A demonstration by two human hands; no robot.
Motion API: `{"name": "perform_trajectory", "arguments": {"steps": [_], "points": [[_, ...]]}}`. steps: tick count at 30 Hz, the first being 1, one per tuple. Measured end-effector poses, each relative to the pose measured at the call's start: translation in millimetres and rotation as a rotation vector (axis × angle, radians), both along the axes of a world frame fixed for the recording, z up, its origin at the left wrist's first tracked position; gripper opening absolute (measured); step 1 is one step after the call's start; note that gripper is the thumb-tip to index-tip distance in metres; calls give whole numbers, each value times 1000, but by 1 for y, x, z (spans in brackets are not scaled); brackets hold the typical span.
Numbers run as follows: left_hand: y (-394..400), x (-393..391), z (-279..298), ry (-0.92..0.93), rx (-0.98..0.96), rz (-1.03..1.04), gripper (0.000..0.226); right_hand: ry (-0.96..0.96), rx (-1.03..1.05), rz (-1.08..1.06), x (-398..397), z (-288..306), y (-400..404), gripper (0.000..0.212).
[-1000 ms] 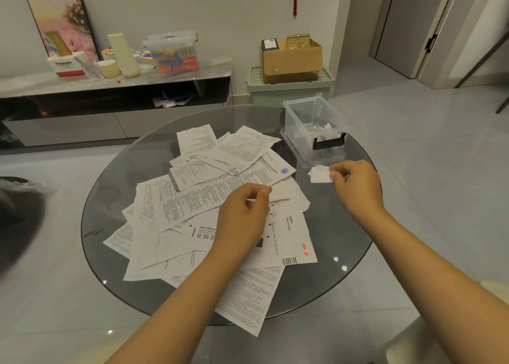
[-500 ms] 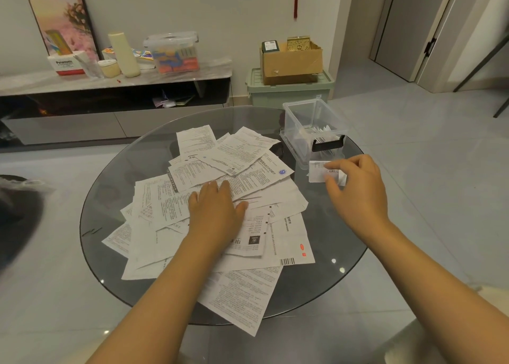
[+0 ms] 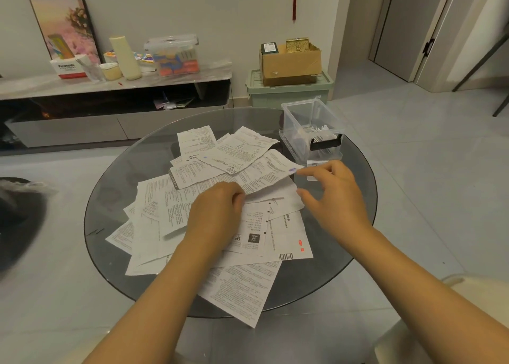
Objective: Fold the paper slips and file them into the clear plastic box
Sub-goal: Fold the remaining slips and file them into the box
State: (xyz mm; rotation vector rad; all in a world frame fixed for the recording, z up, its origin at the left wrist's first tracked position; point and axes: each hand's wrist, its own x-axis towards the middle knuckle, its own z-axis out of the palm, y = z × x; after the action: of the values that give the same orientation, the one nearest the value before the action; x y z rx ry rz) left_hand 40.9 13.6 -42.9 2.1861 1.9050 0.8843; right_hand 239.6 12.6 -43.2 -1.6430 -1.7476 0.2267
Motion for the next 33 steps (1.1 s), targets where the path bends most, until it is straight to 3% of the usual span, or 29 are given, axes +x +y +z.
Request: {"name": "perform_trajectory", "arguments": {"steps": [5,10,16,20,24,26,29,33], "points": [[-15,-12,-2,-88,-99,-111,14,-29,-16,35,1,-1,-2,36],[-27,-26,3,-90,-188,-162,10,-80,38,119,2,4,-7,6],[-48,-21,1,-65,-250,-288,44,-185,104,370,-14,13,-25,5],[-56,-17,-3,-164,-282,-328,25,-215,169,480,-24,14,-33,16],[-61,-22,0,-317,-343,-270,18,-233,150,464,-25,22,-34,13],[-61,-28,3,-370,-385,-248,15,-157,17,431,-22,33,-35,14],[-63,-36,6,-539,-440,-255,15,123,-165,383,-17,41,-33,11],[-65,-42,5,-755,-477,-172,26,356,-372,406,-21,38,-29,31]]}}
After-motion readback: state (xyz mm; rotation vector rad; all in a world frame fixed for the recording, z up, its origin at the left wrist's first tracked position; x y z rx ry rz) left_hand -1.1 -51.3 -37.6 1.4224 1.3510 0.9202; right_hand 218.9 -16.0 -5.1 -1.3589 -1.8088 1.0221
